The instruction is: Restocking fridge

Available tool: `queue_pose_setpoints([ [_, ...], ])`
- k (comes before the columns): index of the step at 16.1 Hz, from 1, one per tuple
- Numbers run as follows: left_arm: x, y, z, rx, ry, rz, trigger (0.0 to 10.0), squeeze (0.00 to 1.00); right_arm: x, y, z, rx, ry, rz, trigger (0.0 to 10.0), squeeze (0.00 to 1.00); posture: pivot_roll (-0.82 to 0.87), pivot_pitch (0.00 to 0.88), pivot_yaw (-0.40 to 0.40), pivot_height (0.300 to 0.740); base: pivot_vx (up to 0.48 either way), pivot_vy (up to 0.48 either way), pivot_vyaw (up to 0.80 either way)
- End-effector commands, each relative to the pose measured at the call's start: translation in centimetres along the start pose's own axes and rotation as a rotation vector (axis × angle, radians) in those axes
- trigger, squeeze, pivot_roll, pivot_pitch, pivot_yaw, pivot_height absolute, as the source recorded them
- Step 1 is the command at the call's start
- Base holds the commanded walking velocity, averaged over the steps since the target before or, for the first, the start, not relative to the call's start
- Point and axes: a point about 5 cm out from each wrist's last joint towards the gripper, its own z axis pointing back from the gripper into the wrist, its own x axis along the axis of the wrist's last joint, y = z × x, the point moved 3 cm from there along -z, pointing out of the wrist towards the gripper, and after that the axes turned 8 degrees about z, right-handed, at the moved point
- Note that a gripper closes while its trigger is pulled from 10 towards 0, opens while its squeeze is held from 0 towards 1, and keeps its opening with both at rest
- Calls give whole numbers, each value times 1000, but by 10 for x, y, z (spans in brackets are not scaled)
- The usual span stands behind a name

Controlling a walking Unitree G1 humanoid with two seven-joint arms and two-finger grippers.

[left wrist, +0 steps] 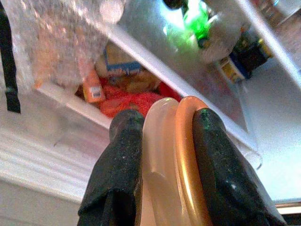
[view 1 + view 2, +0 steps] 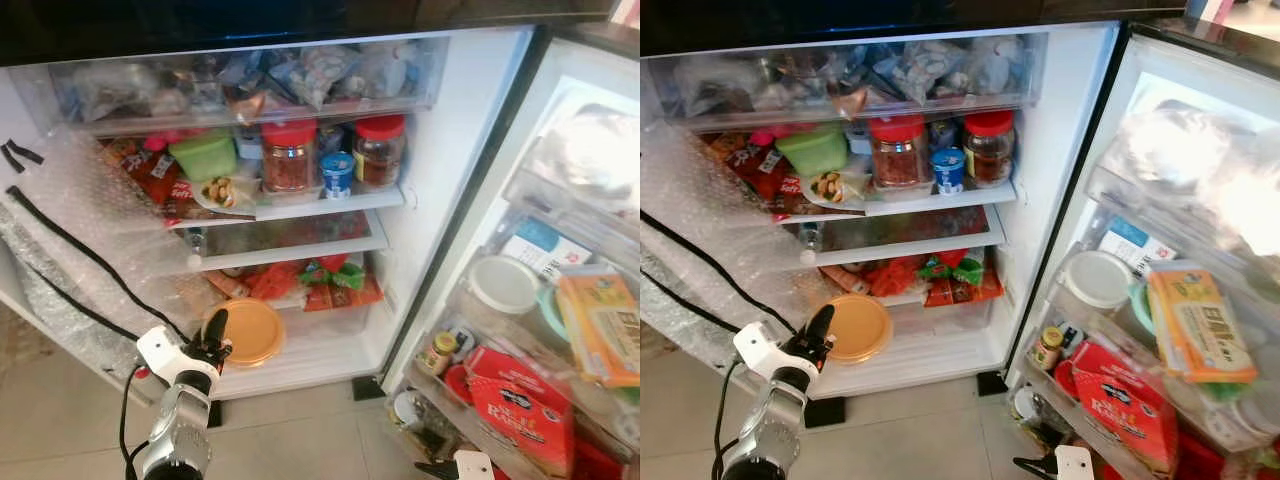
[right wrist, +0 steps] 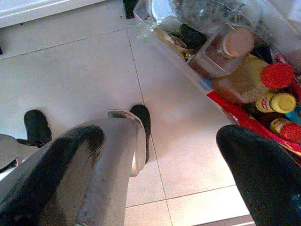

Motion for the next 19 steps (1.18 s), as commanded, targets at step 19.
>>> queue_pose_setpoints([
  [19,45,-26,21,-167,106,-372,10000,0,5,17,-3,-17,2,13,10000,0,-129,27,45,740,0,0,0],
])
